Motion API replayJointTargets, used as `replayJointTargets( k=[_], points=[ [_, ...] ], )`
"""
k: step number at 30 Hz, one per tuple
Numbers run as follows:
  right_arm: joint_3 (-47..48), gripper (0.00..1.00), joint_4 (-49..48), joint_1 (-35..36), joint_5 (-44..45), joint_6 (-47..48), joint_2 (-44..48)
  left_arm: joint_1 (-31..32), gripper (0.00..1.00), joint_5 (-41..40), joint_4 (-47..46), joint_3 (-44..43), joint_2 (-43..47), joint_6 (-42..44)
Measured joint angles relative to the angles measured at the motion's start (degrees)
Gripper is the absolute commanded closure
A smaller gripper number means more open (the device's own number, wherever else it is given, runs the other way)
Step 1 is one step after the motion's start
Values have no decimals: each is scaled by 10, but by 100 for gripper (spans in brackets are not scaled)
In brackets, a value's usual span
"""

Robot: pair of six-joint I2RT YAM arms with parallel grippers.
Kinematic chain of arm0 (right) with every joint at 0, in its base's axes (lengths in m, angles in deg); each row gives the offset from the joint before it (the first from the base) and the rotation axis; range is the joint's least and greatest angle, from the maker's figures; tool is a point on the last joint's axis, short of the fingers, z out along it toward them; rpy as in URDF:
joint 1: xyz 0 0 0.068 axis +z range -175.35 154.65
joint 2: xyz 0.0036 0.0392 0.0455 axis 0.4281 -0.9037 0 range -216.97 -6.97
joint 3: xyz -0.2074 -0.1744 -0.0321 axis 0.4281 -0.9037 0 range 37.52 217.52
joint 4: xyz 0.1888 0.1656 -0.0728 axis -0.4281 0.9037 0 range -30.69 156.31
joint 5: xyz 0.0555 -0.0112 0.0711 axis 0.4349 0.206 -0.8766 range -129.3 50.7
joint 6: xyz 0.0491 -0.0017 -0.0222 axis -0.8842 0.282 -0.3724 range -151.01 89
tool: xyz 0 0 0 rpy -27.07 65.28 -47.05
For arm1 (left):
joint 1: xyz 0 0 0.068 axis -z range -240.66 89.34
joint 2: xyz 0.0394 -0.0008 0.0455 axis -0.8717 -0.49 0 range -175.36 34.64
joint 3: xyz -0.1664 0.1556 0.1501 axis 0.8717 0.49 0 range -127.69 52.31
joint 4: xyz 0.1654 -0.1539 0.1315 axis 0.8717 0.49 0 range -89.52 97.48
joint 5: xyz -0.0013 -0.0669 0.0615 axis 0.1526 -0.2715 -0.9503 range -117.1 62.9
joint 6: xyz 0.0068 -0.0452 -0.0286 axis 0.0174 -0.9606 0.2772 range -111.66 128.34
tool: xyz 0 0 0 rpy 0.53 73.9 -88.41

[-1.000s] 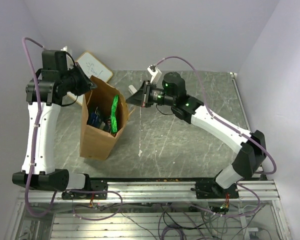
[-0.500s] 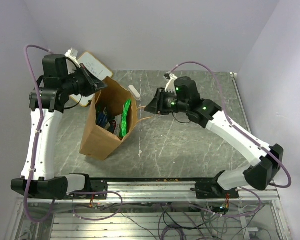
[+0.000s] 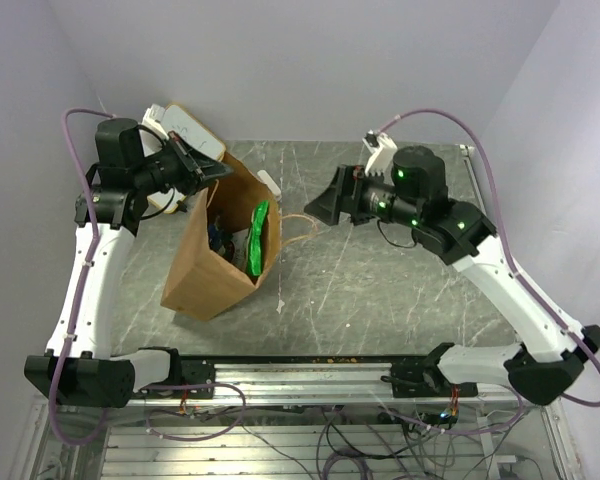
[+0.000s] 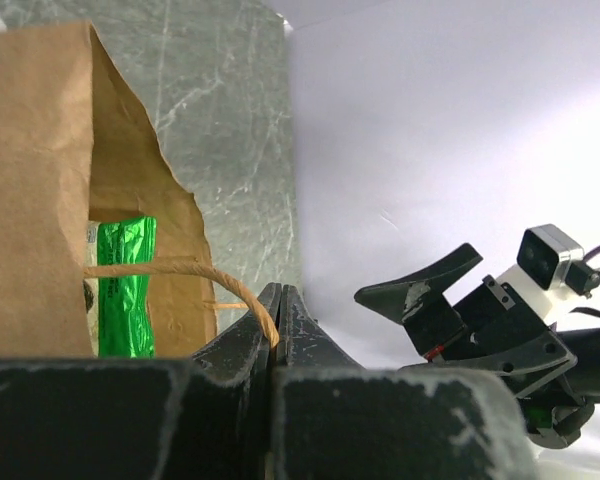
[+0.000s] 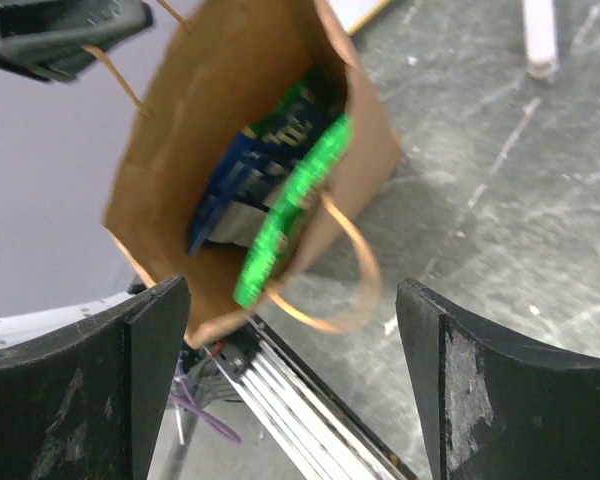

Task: Take the snacks out of the paper bag
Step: Adjust the paper bag at the center of the board, then take out the snack from the paper bag.

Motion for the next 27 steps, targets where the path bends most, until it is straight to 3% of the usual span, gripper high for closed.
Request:
replayJointTargets(
  k=[7, 11, 27],
  points=[
    [88, 27, 4, 79, 5, -45, -85, 0, 93, 17, -29, 0, 3, -29],
    [113, 40, 24, 118, 24, -70, -132, 0, 93, 19, -44, 13, 11, -47],
    [167, 54, 106, 133, 123, -85, -276, 0, 93, 20, -70, 57, 48, -76]
  ],
)
